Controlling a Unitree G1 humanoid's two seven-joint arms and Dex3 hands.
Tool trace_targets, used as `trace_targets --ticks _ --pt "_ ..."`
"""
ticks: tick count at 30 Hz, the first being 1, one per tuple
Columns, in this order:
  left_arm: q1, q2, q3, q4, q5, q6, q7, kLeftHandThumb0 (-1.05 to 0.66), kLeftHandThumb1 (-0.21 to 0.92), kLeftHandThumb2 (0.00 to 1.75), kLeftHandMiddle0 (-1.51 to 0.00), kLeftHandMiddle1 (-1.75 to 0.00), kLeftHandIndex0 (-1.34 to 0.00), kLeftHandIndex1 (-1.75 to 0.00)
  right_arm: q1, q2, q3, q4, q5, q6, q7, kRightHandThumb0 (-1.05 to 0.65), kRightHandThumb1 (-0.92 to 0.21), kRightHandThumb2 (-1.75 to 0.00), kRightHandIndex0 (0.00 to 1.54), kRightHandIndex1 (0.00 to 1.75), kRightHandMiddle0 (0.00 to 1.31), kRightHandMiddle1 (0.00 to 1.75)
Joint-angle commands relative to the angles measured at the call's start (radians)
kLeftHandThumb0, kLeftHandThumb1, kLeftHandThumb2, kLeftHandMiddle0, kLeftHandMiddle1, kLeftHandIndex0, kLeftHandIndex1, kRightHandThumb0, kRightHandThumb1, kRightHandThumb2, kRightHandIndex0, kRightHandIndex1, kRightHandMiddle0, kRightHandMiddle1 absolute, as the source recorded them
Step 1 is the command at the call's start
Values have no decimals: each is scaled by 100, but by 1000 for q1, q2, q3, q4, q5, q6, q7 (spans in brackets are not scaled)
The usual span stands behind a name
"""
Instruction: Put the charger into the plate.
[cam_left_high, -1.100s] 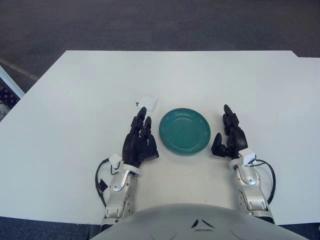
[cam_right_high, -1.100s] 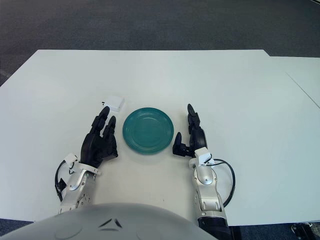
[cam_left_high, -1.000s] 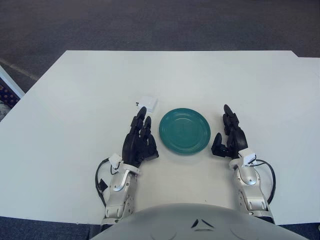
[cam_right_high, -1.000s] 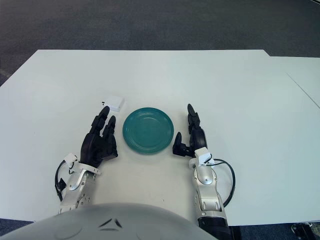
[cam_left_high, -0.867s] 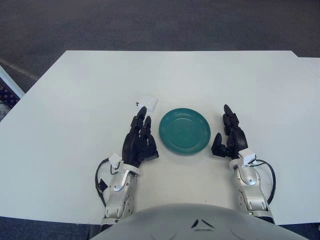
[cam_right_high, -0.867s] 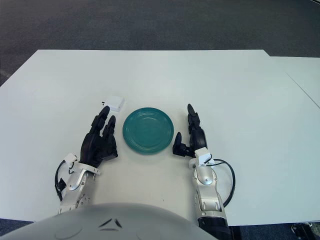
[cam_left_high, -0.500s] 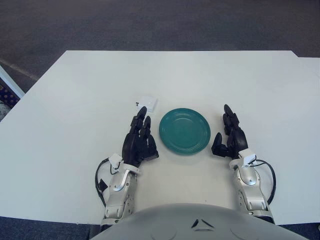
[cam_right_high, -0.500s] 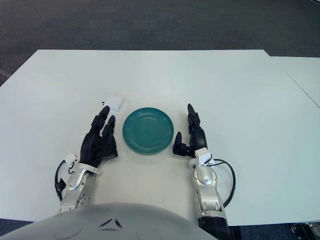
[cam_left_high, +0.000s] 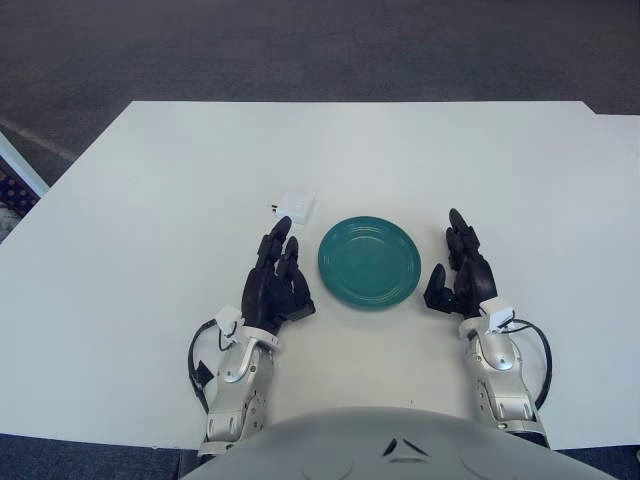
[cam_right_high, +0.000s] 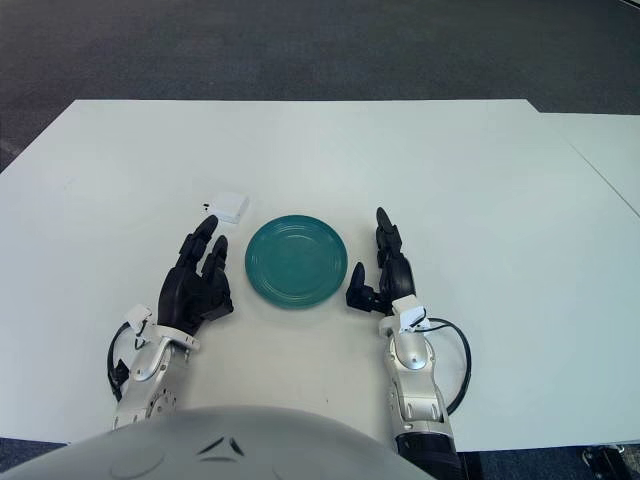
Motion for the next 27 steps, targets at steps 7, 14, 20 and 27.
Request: trace_targets --ticks 7,14,20,27 --pt "-93 73 80 9 177 15 131 -65 84 68 -13 0 0 -57 -6 32 -5 22 62 44 9 -4 -45 -134 0 0 0 8" --pt "-227 236 103 -6 607 -76 275 -94 92 59 -5 0 0 -38 -24 44 -4 43 71 37 9 -25 -48 -112 0 0 0 8" --pt "-306 361 155 -52 701 -48 244 -104 92 53 0 0 0 -11 -42 44 7 76 44 -1 2 -54 -76 -61 2 0 0 11" --pt "-472 523 191 44 832 -82 265 -105 92 47 0 0 0 -1 -71 13 15 185 9 -77 21 -75 -91 -68 3 0 0 10"
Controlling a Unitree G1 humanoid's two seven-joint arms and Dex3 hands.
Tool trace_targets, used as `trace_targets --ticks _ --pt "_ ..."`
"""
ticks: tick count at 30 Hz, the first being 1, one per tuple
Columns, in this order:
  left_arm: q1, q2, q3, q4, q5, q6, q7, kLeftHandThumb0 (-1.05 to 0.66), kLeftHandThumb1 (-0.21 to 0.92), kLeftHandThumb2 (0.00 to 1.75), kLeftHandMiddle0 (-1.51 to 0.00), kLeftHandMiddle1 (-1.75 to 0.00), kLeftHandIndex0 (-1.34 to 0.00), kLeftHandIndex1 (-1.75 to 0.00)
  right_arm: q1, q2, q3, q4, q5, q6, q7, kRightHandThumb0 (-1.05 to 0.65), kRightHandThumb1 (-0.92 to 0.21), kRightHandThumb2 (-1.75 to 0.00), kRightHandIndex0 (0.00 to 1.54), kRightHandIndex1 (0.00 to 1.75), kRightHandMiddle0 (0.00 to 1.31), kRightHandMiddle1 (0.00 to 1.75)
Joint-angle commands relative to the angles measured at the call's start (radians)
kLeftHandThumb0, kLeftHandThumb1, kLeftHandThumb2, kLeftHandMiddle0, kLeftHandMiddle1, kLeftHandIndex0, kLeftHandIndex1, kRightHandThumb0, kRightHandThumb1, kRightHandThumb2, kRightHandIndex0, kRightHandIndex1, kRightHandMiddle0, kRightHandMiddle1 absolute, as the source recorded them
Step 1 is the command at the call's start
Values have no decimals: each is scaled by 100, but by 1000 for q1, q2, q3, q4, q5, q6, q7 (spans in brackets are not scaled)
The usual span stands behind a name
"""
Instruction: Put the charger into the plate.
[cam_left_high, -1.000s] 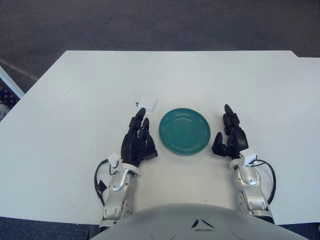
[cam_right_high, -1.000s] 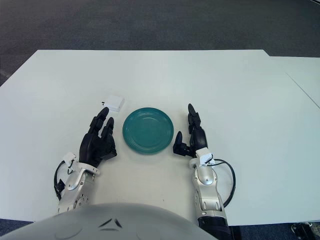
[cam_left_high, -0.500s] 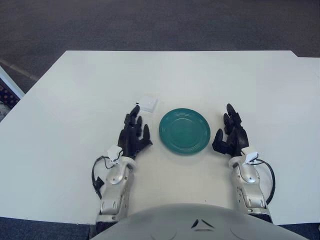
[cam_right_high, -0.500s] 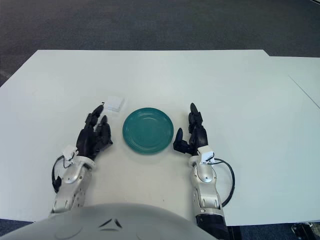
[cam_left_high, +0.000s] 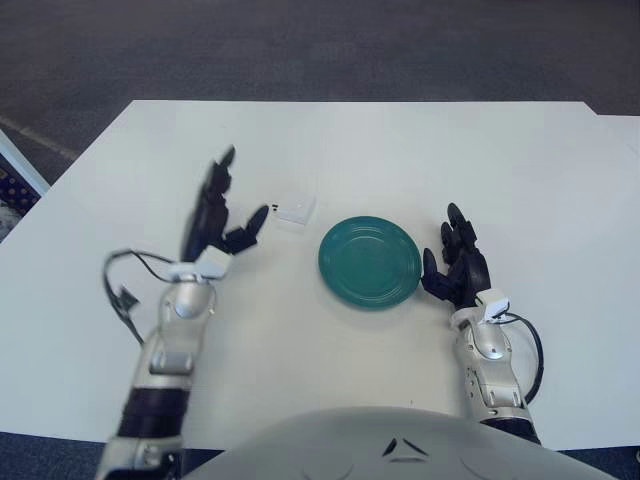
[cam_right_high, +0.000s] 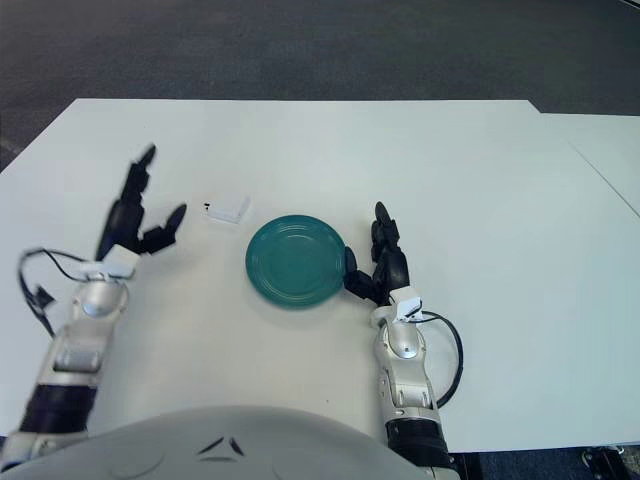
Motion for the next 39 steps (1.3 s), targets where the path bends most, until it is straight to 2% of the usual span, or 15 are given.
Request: trace_targets --ticks 1,4,6,11,15,20,25,28,35,39 --pt "-116 99 -3 99 94 -46 28 -105 92 47 0 0 0 -1 -1 -17 2 85 -1 -7 23 -77 -91 -70 3 0 0 10" --pt "-226 174 -30 237 171 -110 81 -105 92 46 0 0 0 0 -15 -11 -2 121 28 -27 43 -83 -92 -78 3 0 0 9" --pt "-273 203 -46 310 201 -143 110 -105 92 46 0 0 0 0 -24 -6 -4 139 39 -38 51 -86 -92 -82 3 0 0 9" --pt "-408 324 -120 418 336 -177 117 -105 92 48 0 0 0 0 -47 5 -15 191 78 -72 79 -92 -92 -89 3 0 0 9" --pt "-520 371 -194 501 414 -190 90 -105 92 51 0 0 0 0 -63 3 -18 229 92 -95 105 -95 -92 -92 2 0 0 8" --pt "-640 400 -277 648 460 -250 91 -105 92 51 0 0 0 0 -81 0 -20 266 95 -122 119 -97 -92 -93 1 0 0 6" --pt "-807 382 -399 884 519 -312 71 -105 92 44 0 0 -2 -1 -73 2 -21 247 103 -114 129 -96 -92 -93 2 0 0 5" --pt "-876 372 -460 998 545 -352 74 -105 92 41 0 0 -3 -2 -70 2 -21 243 99 -111 127 -96 -92 -94 2 1 0 6" --pt "-920 379 -546 1066 555 -445 66 -105 92 34 0 0 -7 -7 -69 -3 -25 269 78 -146 113 -95 -92 -96 2 0 0 8" --pt "-942 373 -589 1089 566 -471 57 -105 92 29 0 0 -1 -28 -65 -7 -26 269 76 -143 112 -95 -92 -96 1 0 0 9"
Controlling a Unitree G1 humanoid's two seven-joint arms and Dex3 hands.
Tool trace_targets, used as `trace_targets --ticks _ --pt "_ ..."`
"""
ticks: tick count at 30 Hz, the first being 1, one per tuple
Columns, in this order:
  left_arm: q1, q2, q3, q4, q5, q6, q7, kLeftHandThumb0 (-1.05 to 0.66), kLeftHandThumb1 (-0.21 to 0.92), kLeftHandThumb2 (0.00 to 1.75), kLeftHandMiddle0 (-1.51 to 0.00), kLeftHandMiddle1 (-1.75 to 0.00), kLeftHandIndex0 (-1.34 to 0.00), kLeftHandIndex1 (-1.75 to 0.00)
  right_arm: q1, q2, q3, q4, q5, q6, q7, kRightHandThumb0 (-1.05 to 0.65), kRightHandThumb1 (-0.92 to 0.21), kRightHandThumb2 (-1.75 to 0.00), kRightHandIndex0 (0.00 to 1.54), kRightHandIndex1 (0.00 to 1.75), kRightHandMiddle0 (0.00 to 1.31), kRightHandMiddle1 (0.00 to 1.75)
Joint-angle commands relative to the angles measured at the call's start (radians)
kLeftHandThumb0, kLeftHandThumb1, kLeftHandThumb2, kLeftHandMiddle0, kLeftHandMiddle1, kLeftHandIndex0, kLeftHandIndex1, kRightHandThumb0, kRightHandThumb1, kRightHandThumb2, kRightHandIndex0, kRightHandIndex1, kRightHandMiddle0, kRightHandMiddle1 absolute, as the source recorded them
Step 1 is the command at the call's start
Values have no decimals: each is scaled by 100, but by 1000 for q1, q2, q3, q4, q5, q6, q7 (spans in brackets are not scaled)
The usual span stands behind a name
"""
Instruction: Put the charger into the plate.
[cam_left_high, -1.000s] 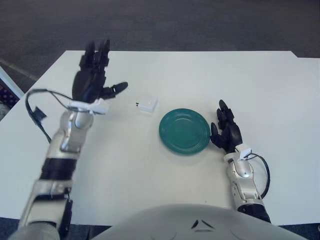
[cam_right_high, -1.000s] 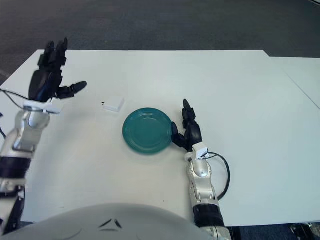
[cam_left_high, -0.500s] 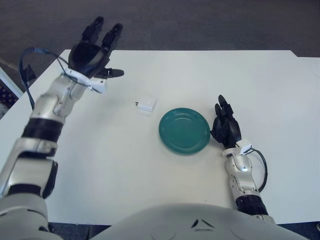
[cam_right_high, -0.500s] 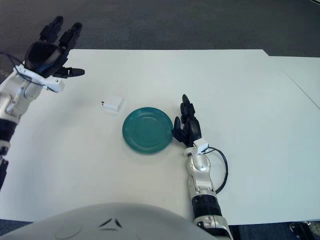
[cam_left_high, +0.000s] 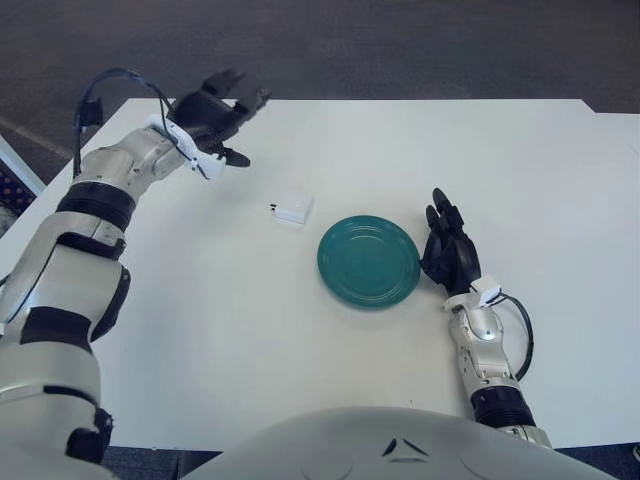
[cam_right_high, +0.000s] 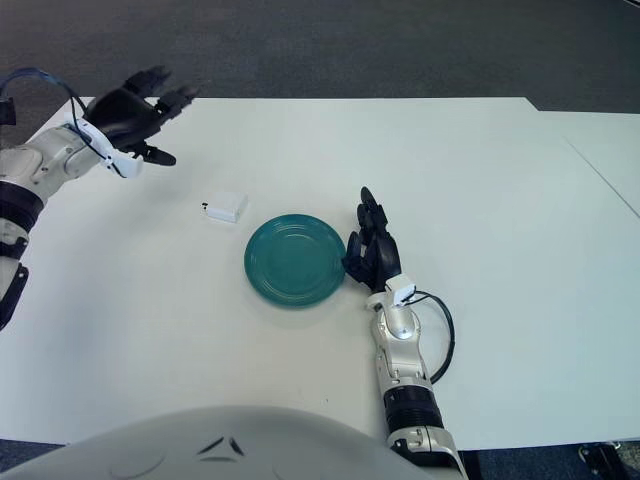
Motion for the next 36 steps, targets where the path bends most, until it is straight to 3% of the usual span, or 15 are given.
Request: trace_targets --ticks 1,13,36 --pt "-45 -1 -40 28 21 -22 -13 -105 92 28 0 0 -1 -33 55 3 -4 66 -6 20 -5 -95 -92 -96 1 0 0 8" --pt "-81 -66 -83 131 -28 -57 -63 -105 92 21 0 0 0 -58 64 -5 -11 68 -3 24 -7 -93 -92 -95 0 0 0 6" --pt "-68 -189 -75 228 -152 -51 -133 -105 92 26 -6 -2 0 -75 85 -2 -10 64 -5 15 -4 -94 -92 -97 1 0 0 6"
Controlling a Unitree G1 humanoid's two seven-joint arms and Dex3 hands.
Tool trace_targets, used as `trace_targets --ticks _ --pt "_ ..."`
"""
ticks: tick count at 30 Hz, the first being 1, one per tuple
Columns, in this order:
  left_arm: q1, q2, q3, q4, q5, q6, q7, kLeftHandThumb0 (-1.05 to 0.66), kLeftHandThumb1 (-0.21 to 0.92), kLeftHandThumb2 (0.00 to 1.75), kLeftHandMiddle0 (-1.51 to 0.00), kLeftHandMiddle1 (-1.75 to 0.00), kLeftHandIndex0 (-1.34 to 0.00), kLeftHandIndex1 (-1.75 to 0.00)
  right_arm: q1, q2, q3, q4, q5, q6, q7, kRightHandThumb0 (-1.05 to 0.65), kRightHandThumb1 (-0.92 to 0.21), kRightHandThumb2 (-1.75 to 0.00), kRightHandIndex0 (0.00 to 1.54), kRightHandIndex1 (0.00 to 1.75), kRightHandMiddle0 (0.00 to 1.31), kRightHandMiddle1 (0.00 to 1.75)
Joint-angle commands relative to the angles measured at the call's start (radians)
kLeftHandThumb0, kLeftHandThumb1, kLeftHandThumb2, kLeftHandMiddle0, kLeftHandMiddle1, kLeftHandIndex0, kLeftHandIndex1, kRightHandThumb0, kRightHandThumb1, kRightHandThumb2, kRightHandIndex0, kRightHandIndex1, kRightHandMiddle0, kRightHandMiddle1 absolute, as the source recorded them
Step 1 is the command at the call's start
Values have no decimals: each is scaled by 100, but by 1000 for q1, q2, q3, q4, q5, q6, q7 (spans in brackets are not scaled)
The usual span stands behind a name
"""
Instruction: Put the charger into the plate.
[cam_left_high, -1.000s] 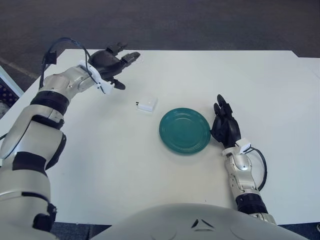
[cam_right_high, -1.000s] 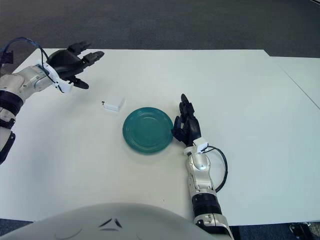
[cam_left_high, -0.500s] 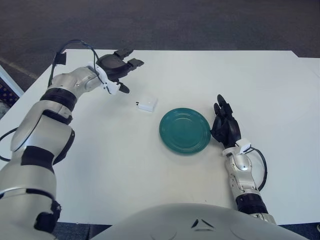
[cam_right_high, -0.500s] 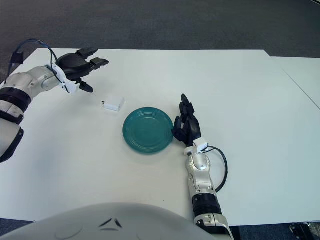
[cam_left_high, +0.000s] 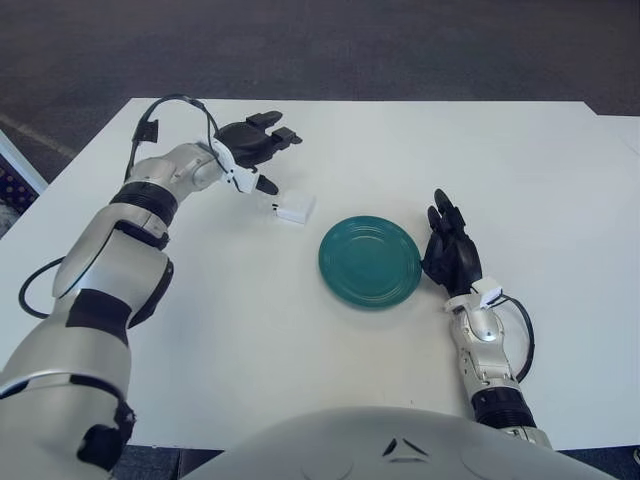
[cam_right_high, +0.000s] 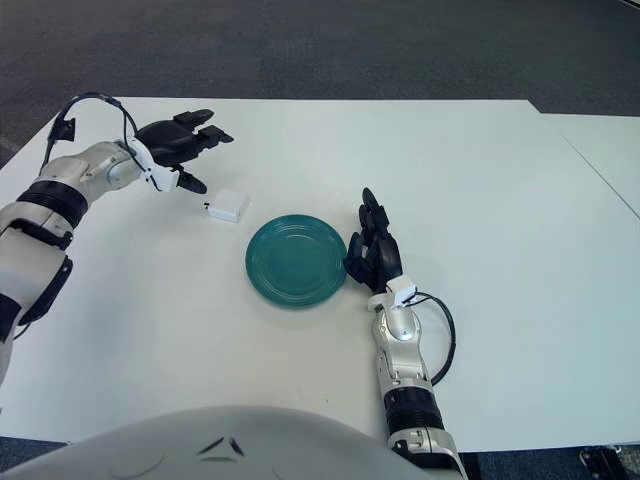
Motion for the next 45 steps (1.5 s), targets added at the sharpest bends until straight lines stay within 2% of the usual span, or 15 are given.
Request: trace_targets --ticks 1,17,45 --pt "-3 -16 -2 13 -16 10 -10 -105 92 26 -6 -2 0 -76 80 4 -1 65 -6 18 -3 -94 -92 -97 1 0 0 6" --pt "9 -75 -2 41 -58 32 -59 -105 92 31 -9 -2 0 -81 94 7 5 66 -14 10 -4 -93 -92 -97 2 1 0 8" --pt "53 -107 -68 83 -28 49 -47 -105 92 31 -11 -1 0 -87 124 2 2 46 -16 2 -28 -93 -92 -98 2 0 0 10"
